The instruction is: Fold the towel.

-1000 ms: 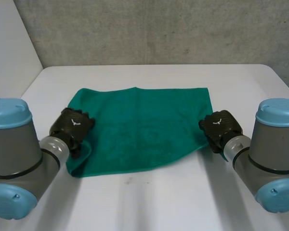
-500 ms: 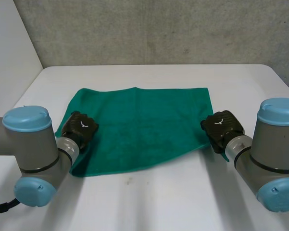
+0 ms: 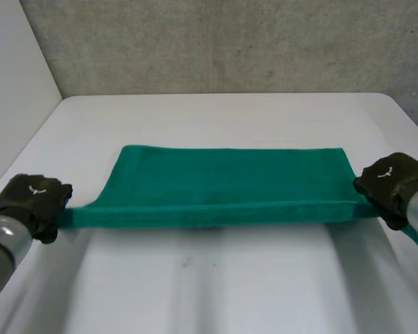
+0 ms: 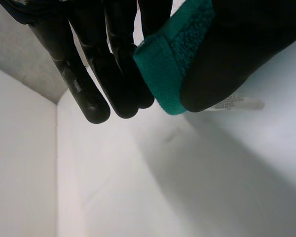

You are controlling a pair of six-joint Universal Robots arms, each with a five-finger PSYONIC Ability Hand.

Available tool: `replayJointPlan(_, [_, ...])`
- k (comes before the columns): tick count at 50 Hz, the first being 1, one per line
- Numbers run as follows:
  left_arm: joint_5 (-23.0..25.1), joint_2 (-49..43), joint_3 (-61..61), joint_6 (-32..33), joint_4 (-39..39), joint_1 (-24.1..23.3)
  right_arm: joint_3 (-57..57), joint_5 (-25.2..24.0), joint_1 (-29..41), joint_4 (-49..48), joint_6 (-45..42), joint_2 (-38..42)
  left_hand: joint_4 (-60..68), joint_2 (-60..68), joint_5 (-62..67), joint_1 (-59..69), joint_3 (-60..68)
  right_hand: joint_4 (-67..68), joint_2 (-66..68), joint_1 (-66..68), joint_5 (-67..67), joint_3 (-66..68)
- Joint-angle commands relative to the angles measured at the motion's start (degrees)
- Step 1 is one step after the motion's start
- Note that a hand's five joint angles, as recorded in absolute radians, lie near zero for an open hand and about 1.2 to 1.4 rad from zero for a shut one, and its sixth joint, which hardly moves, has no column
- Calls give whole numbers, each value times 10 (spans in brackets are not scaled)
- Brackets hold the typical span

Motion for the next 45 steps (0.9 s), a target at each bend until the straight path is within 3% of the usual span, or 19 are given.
replayJointPlan(1, [19, 24, -4, -85, -52, 0, 15, -23, 2, 31, -26, -44, 116, 114, 143, 147, 117, 117, 125, 233, 127, 121])
replayJointPlan(5, [38, -9, -1, -88, -40, 3, 26, -34, 2, 27, -30, -19, 116, 114, 143, 147, 117, 117, 125, 233, 127, 121])
replayJointPlan(7, [43, -45, 4, -89, -27, -1, 19, -27, 9, 27, -31, 51, 116, 114, 143, 147, 117, 117, 125, 233, 127, 121])
replayJointPlan(14, [39, -189, 89, -88, 31, -13, -41, -12, 10, 27, -30, 132, 116, 114, 143, 147, 117, 117, 125, 233, 127, 121])
replayJointPlan(21, [8, -243, 326, -100, 68, -26, -235, 12, 14, -43, 9, 157, 116, 114, 143, 147, 117, 117, 125, 233, 127, 121])
replayJointPlan(23, [-5, -237, 417, -129, 93, -30, -343, 22, 19, -122, 85, 156, 116, 114, 143, 147, 117, 117, 125, 233, 127, 121])
replayJointPlan(26, [-26, -217, 502, -186, 156, -24, -407, 21, 19, -218, 159, 143, 116, 114, 143, 147, 117, 117, 125, 233, 127, 121])
replayJointPlan(30, [-44, -174, 506, -251, 232, -20, -396, 21, 15, -303, 204, 90, 116, 114, 143, 147, 117, 117, 125, 233, 127, 121])
replayJointPlan(33, [-43, -166, 492, -256, 258, -18, -354, 20, 16, -314, 203, 69, 116, 114, 143, 147, 117, 117, 125, 233, 127, 121])
replayJointPlan(45, [-37, -176, 300, -258, 269, -18, -176, -8, 26, -312, 201, 70, 116, 114, 143, 147, 117, 117, 125, 233, 127, 121])
